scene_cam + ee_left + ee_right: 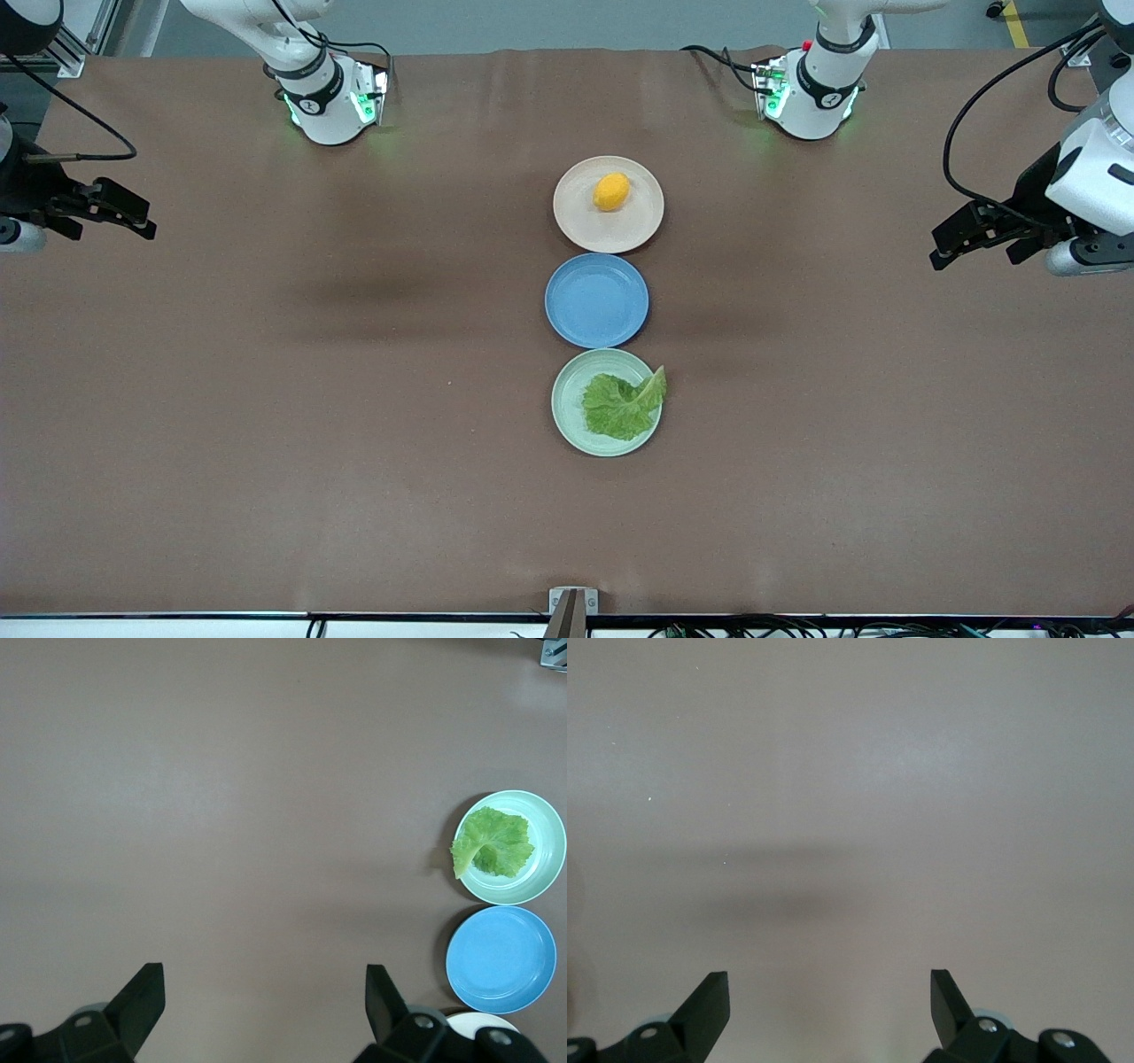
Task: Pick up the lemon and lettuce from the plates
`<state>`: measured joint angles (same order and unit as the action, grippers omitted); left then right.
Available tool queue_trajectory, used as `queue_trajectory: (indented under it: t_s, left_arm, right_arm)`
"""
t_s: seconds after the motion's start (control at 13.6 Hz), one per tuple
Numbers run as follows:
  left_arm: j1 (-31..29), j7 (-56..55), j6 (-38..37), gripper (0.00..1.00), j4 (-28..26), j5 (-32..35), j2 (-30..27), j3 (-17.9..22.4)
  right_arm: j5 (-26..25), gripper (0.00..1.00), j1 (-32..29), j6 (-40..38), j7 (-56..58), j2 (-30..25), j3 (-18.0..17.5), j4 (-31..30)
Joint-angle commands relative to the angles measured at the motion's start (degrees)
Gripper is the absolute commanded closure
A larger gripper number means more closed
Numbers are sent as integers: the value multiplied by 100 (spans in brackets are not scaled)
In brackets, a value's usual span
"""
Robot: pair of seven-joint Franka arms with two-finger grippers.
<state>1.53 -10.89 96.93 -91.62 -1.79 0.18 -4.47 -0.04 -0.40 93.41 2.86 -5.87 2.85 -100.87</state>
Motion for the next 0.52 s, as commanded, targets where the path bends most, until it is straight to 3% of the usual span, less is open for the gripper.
queue_trajectory:
  t_s: [0.0,0.44]
  left_arm:
    - [-13,87,-25,0,47,12,0,-1]
    - [-83,61,-25,0,56,-49,157,17]
  right_arm:
    - [83,0,-21,-33,-23,-134,-13,-55]
    - [83,0,-21,-68,-14,-108,-13,6]
